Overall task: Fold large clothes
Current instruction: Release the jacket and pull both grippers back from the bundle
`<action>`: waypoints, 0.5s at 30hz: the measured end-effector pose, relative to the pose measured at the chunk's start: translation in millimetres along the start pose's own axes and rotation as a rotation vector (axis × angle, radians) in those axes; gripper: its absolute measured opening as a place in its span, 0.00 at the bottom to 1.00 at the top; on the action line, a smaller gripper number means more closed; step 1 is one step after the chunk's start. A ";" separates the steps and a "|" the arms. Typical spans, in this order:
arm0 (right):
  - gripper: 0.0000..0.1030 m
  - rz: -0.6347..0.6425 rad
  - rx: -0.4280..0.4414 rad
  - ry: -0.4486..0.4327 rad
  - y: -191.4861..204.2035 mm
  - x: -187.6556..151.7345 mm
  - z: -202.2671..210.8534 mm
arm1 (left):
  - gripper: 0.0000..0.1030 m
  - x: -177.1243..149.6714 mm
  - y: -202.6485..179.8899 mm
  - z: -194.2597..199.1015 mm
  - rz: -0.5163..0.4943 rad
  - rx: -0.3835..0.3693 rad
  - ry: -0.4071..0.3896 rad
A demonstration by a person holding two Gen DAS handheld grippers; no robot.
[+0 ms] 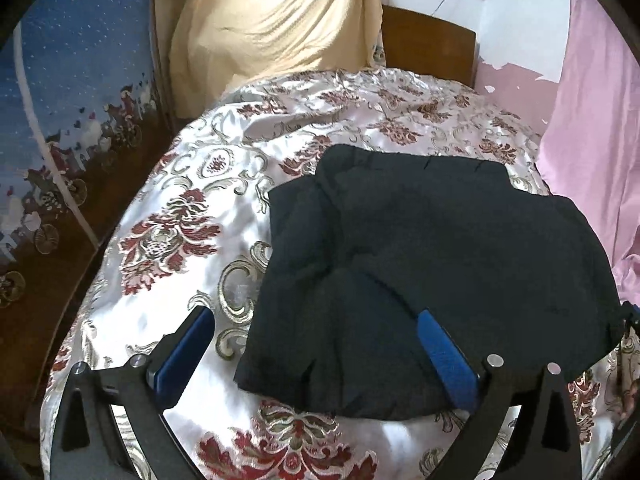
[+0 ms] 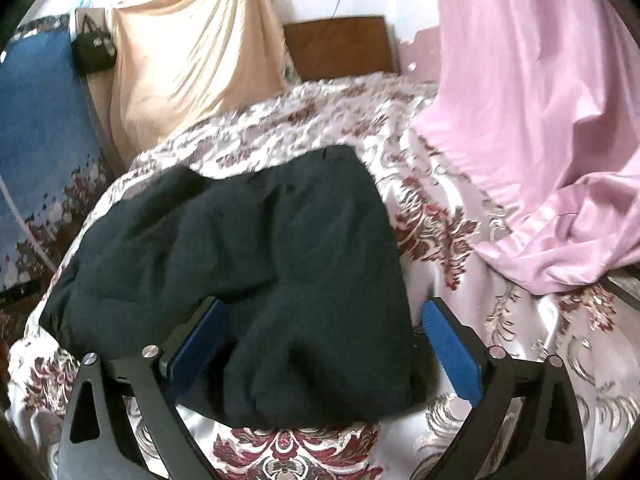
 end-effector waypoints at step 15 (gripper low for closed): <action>0.94 -0.007 0.042 -0.144 41.4 -31.8 87.6 | 1.00 -25.6 -25.5 76.8 -0.088 0.041 -0.190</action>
Point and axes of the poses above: each gripper's, at about its wrist camera, not at the fingertips, and z roughly against the way its jaws point, y to its left, x to its top, the point moved 10 cm from there along -z, roughly the way its jaws point, and after that the axes turned 5 degrees about -x, right-handed, at the moved point
